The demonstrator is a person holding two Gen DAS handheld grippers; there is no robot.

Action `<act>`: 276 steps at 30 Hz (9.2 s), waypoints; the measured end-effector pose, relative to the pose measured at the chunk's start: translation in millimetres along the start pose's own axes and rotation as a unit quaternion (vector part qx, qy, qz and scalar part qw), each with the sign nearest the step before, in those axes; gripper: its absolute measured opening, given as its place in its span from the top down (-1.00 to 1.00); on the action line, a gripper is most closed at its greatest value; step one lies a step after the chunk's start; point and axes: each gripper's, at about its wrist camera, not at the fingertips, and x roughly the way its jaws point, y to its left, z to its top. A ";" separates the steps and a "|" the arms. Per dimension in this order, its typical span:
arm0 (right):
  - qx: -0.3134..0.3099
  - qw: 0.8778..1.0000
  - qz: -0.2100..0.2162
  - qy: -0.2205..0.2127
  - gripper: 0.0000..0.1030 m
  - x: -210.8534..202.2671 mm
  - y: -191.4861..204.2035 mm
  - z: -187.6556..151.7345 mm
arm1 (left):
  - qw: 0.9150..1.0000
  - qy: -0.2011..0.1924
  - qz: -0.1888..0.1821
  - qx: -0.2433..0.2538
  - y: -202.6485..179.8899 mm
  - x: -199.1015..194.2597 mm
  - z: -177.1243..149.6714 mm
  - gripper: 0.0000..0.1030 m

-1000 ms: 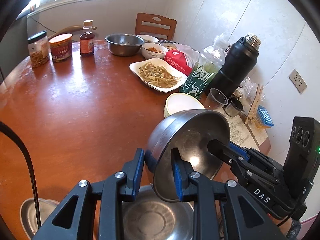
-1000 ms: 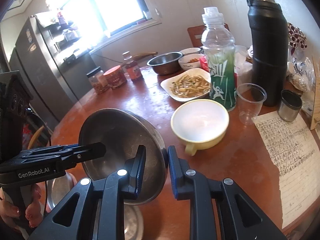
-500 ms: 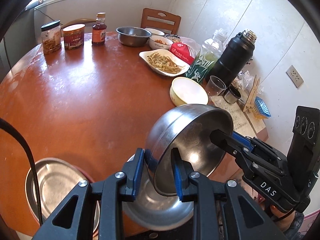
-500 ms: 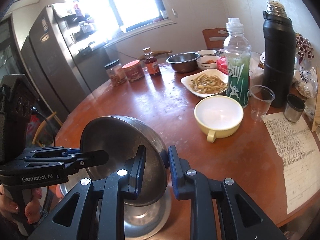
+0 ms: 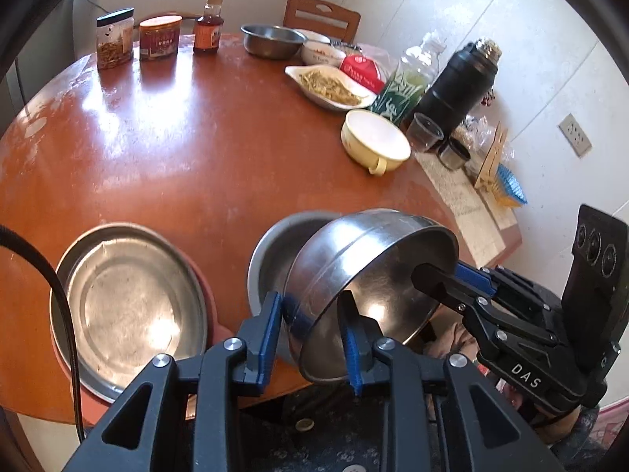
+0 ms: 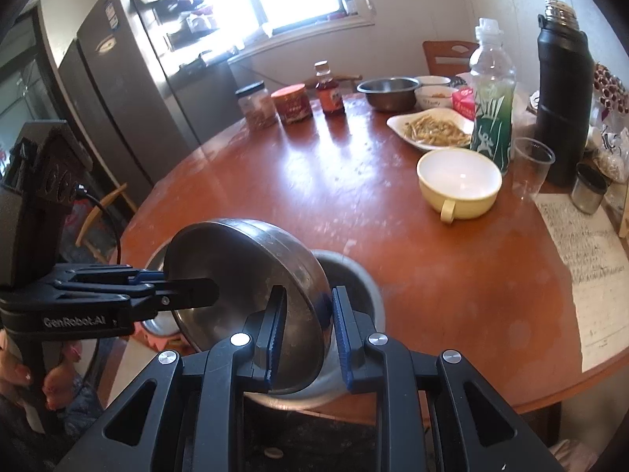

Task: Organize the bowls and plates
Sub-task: 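Lift the smaller steel bowl and nest it into the large steel bowl, then open the right tool and move it to the cream handled bowl, then grasp the rim of the cream handled bowl with the right tool, then lift the cream bowl and lower it onto the steel bowl stack, then open the right tool to release the cream bowl and pull back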

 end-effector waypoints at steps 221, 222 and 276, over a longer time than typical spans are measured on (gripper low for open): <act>0.048 0.997 -0.054 -0.012 0.49 75.9 -96.7 87.8 | 1.000 0.025 0.016 0.007 -21.7 110.9 135.1 0.38; 0.045 0.998 -0.052 -0.015 0.49 72.9 -92.0 87.9 | 1.000 0.018 0.016 0.008 -21.3 105.0 134.3 0.38; -0.065 0.995 -0.072 0.010 0.44 28.3 -8.5 -14.8 | 0.988 -0.016 0.106 0.112 -50.0 41.3 0.9 0.38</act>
